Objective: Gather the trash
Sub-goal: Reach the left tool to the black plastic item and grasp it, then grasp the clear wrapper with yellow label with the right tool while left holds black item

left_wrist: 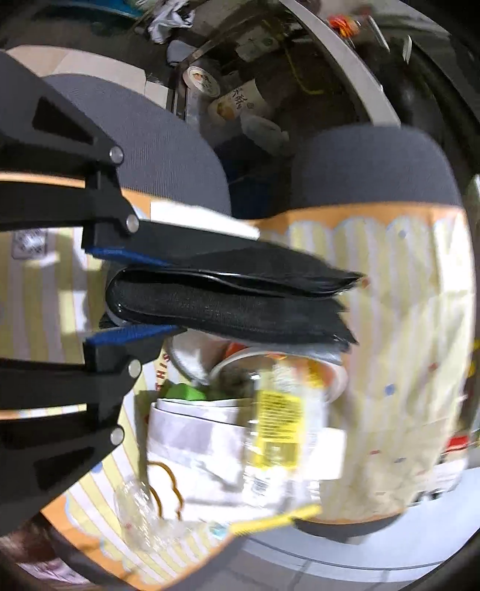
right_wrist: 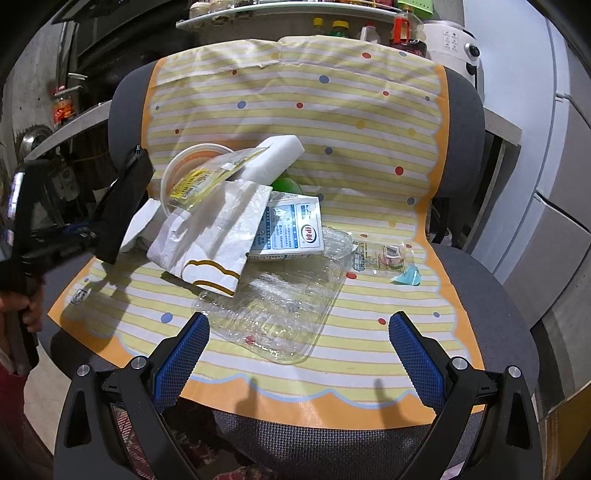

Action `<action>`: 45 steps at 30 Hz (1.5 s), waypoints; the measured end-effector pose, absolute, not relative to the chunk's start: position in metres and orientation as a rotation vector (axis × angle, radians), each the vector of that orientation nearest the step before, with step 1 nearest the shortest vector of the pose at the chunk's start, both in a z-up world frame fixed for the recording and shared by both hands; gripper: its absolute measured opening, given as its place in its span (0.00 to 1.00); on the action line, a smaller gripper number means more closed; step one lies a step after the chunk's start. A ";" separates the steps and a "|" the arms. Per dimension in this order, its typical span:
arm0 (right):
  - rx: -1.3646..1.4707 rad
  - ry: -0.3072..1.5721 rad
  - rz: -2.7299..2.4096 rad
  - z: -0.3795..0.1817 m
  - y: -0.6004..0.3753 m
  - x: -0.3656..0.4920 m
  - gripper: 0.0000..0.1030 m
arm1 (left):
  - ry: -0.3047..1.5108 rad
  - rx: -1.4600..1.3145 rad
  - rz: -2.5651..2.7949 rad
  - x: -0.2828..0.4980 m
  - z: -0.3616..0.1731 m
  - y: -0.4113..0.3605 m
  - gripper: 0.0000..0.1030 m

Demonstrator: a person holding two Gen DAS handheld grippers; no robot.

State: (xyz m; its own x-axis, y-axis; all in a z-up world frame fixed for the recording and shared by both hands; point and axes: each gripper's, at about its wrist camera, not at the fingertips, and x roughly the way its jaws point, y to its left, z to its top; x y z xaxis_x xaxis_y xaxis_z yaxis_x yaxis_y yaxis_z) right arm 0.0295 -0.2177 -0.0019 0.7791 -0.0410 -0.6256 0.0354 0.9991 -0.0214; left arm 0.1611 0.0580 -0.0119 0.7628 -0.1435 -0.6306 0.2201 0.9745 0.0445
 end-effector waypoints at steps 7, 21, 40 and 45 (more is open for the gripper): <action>0.091 0.626 0.028 0.004 -0.220 0.027 0.94 | 0.575 0.000 -0.191 0.110 0.016 0.081 0.21; 0.051 0.561 0.163 0.029 -0.186 0.090 0.56 | 0.570 -0.031 -0.271 0.082 0.006 0.057 0.21; 0.158 0.503 0.181 0.039 -0.192 0.132 0.04 | 0.571 0.005 -0.259 0.096 0.001 0.052 0.21; 0.192 0.372 0.163 0.066 -0.220 0.083 0.03 | 0.543 0.025 -0.270 0.078 0.011 0.042 0.21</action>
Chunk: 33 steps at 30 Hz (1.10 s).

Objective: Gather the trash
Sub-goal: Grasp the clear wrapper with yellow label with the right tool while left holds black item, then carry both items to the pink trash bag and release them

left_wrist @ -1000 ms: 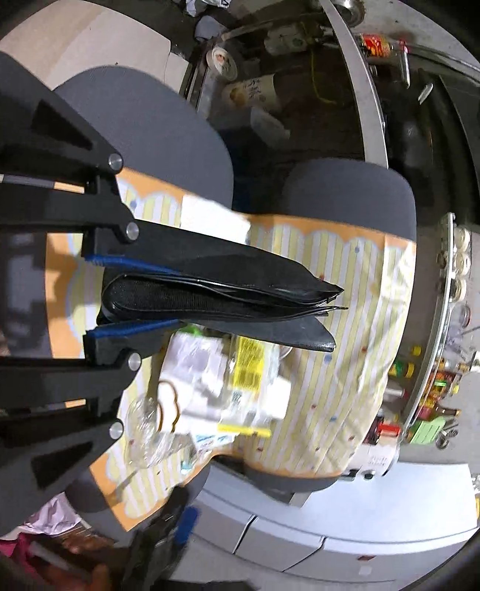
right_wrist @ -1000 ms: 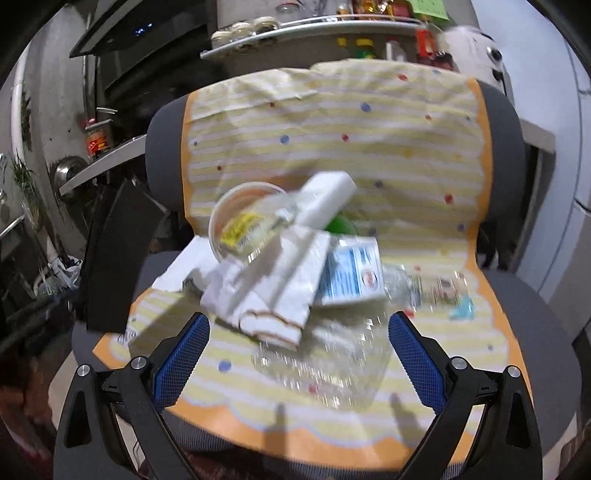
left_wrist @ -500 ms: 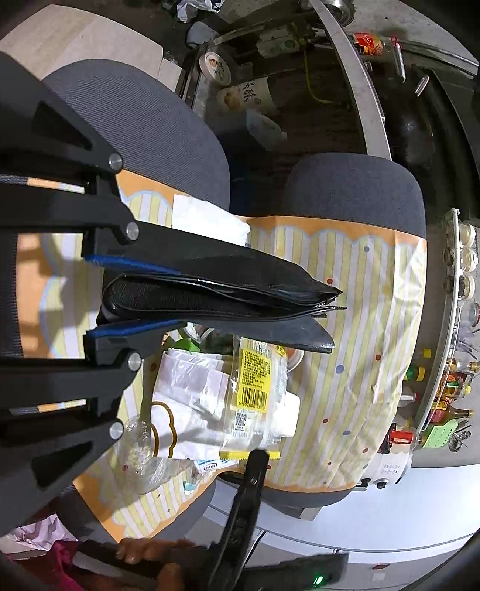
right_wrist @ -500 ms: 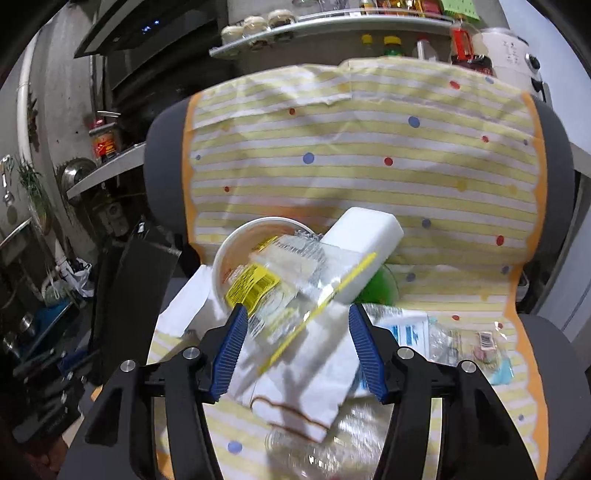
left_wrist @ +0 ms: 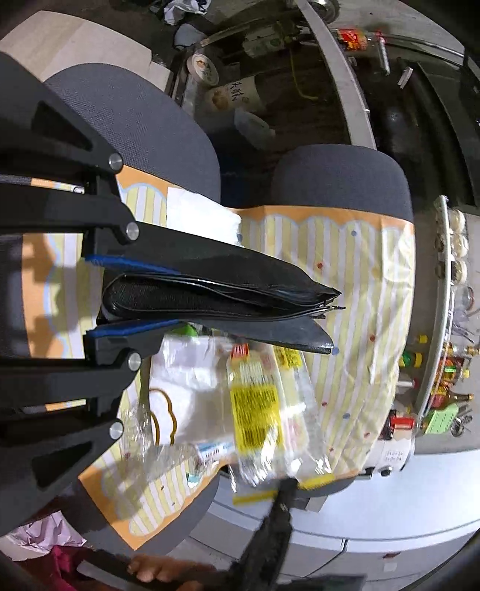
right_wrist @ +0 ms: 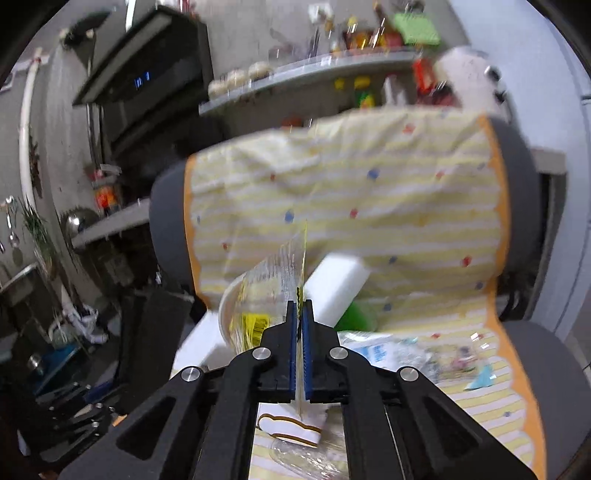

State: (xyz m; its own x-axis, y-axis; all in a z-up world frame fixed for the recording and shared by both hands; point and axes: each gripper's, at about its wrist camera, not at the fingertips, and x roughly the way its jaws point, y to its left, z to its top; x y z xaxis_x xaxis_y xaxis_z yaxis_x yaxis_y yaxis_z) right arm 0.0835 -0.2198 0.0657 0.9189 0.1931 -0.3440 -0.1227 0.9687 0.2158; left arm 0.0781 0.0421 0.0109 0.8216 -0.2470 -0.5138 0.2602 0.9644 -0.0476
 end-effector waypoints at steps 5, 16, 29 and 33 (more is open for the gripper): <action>0.214 0.283 0.153 0.090 -0.251 0.027 0.03 | 0.524 0.034 -0.304 0.059 0.023 0.023 0.21; 0.211 0.272 -0.037 0.088 -0.329 -0.104 0.03 | 0.527 0.004 -0.540 0.014 0.030 -0.064 0.21; 0.250 0.408 -0.376 0.036 -0.388 -0.211 0.03 | 0.562 0.035 -0.886 -0.033 0.013 -0.180 0.21; 0.306 0.464 -0.455 0.013 -0.402 -0.235 0.03 | 0.568 0.048 -0.938 -0.045 0.010 -0.194 0.21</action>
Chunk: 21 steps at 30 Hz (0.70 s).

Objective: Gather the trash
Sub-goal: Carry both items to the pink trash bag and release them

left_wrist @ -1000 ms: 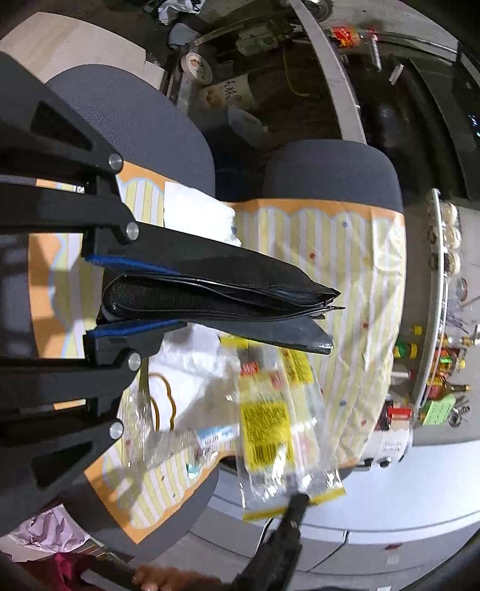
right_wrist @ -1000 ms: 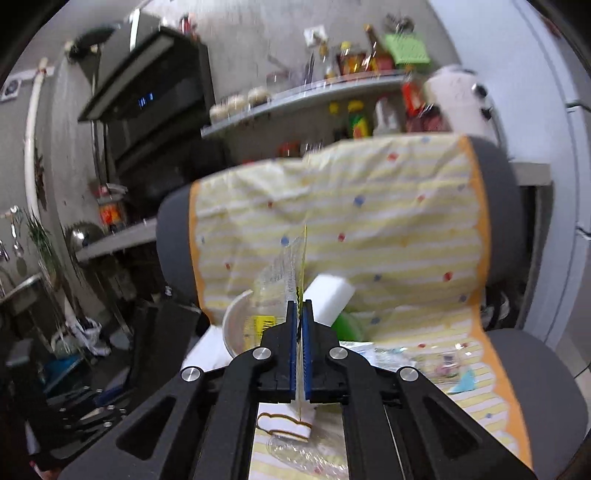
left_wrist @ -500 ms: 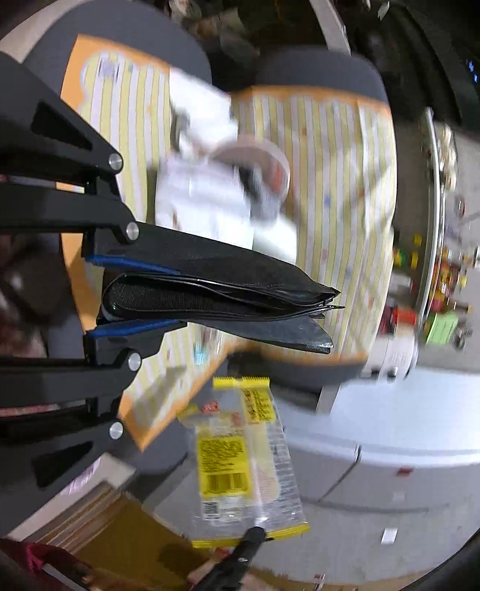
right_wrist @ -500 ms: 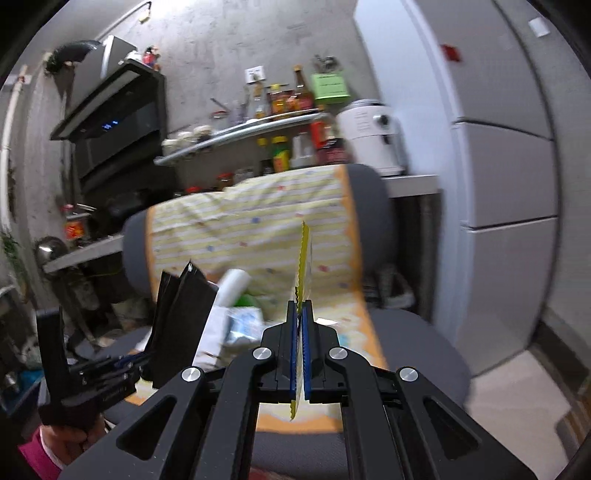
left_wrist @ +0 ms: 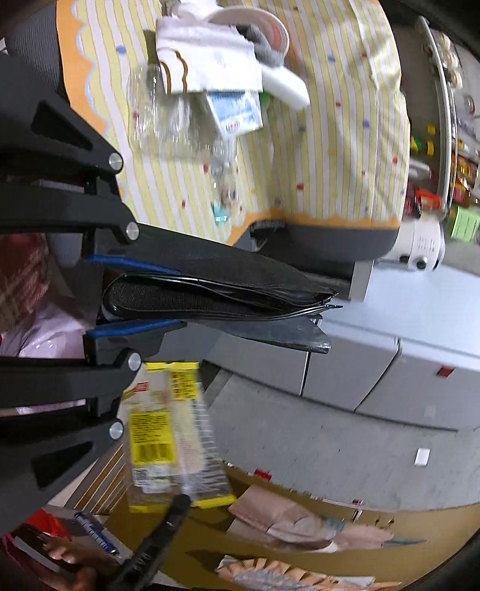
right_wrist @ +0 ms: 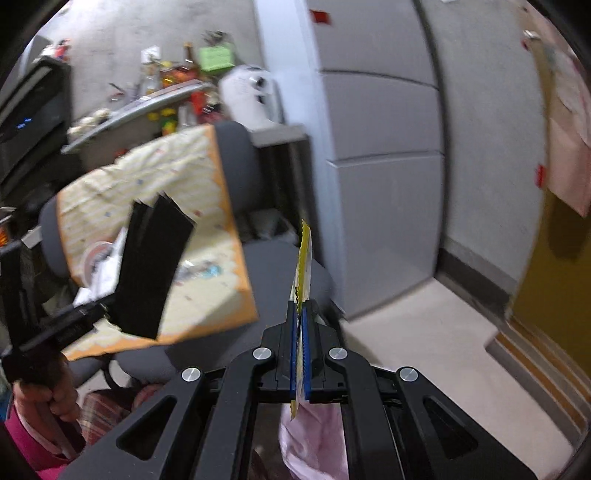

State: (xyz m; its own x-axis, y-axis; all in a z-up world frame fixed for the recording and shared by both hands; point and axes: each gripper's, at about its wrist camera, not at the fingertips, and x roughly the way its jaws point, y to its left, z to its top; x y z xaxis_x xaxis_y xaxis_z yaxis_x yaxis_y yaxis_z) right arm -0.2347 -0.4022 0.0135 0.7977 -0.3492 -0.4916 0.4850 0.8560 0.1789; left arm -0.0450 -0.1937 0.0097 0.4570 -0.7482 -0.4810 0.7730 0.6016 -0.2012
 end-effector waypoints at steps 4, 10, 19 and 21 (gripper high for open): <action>0.355 0.594 -0.485 -0.024 -0.412 -0.236 0.03 | 0.588 0.059 -0.970 -0.054 0.006 -0.203 0.21; 0.440 0.742 -0.456 -0.075 -0.421 -0.220 0.16 | 0.612 0.091 -0.994 -0.061 -0.003 -0.211 0.21; 0.437 0.716 -0.449 -0.073 -0.420 -0.213 0.32 | 0.654 0.137 -1.016 -0.059 -0.014 -0.219 0.09; 0.437 0.695 -0.452 -0.068 -0.424 -0.214 0.32 | 0.653 0.148 -1.035 -0.061 -0.013 -0.223 0.08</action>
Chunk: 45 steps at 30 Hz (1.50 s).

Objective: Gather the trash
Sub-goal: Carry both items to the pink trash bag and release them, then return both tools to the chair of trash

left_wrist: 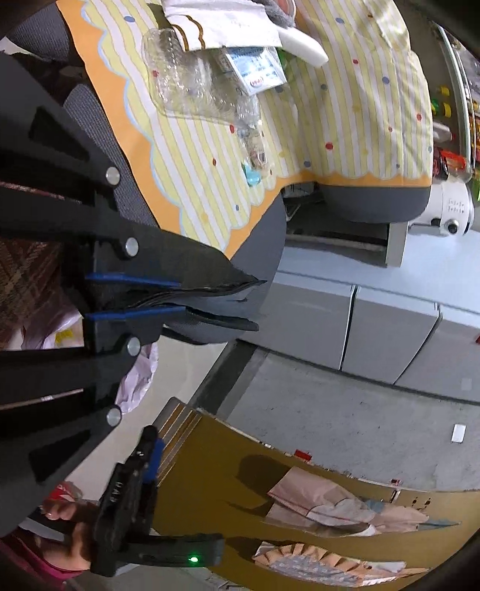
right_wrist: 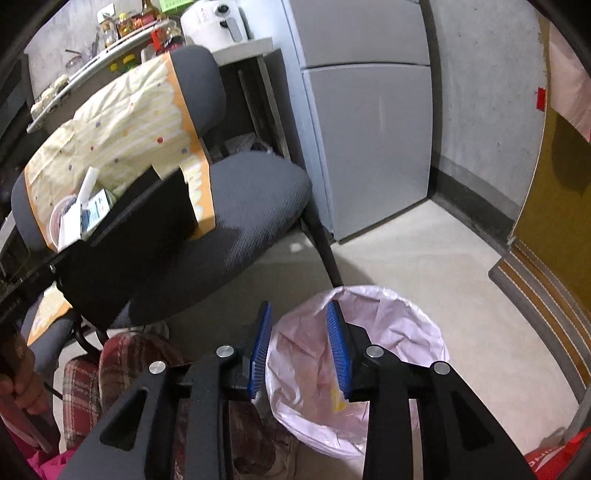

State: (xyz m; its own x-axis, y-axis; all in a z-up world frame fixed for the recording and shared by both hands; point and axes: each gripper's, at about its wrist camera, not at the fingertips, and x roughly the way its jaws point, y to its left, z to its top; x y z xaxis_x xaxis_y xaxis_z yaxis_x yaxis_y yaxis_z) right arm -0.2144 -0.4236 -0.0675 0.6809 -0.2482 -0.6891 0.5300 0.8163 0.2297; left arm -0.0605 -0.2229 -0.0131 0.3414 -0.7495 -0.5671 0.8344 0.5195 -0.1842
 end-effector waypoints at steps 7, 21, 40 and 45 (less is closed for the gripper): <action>0.442 0.570 -0.502 -0.039 -0.442 -0.233 0.32 | 0.608 0.183 -1.158 -0.085 0.006 -0.245 0.04; 0.477 0.494 -0.587 -0.033 -0.481 -0.263 0.34 | 0.750 0.375 -1.302 -0.120 -0.048 -0.348 0.14; 0.434 0.525 -0.516 -0.029 -0.450 -0.233 0.37 | 0.680 0.294 -1.000 -0.071 -0.040 -0.247 0.59; 0.409 0.541 -0.453 -0.029 -0.431 -0.213 0.37 | 0.672 0.282 -0.890 -0.057 -0.040 -0.214 0.59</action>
